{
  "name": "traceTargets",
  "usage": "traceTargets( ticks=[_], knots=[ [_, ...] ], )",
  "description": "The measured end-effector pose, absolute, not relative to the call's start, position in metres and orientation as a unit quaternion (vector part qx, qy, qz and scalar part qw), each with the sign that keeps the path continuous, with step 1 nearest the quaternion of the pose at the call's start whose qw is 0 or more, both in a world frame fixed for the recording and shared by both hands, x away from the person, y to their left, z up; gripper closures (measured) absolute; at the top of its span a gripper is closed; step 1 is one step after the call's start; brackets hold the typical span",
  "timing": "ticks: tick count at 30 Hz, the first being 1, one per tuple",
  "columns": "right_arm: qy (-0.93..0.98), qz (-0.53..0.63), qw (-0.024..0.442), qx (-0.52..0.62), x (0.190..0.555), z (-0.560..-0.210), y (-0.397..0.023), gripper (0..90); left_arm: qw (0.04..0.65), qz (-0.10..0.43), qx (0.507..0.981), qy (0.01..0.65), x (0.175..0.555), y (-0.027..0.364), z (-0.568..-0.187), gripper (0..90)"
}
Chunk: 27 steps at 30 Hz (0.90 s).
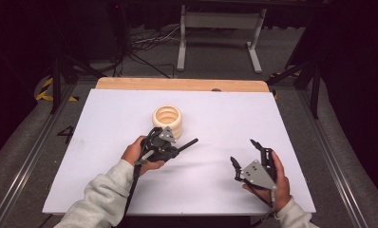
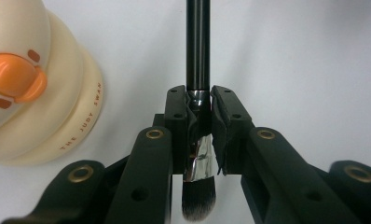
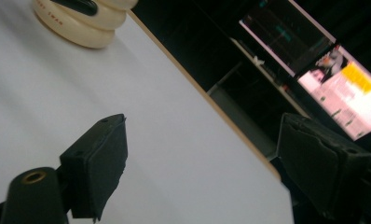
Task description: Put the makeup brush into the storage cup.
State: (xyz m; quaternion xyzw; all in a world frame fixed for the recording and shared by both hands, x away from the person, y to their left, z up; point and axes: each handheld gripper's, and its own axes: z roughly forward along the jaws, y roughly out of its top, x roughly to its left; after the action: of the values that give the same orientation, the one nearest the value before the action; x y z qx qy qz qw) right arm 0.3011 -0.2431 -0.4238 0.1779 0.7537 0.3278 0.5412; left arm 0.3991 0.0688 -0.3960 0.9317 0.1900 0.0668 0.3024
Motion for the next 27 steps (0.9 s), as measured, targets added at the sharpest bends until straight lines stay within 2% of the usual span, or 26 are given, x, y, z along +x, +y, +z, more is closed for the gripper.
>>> traceTargets(
  ticks=[6, 14, 21, 27],
  knots=[
    [0.752, 0.292, 0.583, 0.096, 0.301, -0.426, -0.197, 18.3, 0.294, 0.065, 0.935, 0.186, 0.4, 0.065, -0.393, 77.4],
    [0.768, 0.252, 0.589, 0.021, 0.305, -0.443, -0.151, 19.0, 0.284, 0.067, 0.94, 0.176, 0.398, 0.056, -0.39, 77.4],
    [0.765, 0.234, 0.6, 0.002, 0.31, -0.448, -0.132, 20.5, 0.276, 0.07, 0.943, 0.17, 0.4, 0.046, -0.389, 77.4],
    [0.766, 0.192, 0.614, -0.025, 0.316, -0.456, -0.119, 27.8, 0.261, 0.07, 0.952, 0.148, 0.399, 0.031, -0.387, 77.4]
  ],
)
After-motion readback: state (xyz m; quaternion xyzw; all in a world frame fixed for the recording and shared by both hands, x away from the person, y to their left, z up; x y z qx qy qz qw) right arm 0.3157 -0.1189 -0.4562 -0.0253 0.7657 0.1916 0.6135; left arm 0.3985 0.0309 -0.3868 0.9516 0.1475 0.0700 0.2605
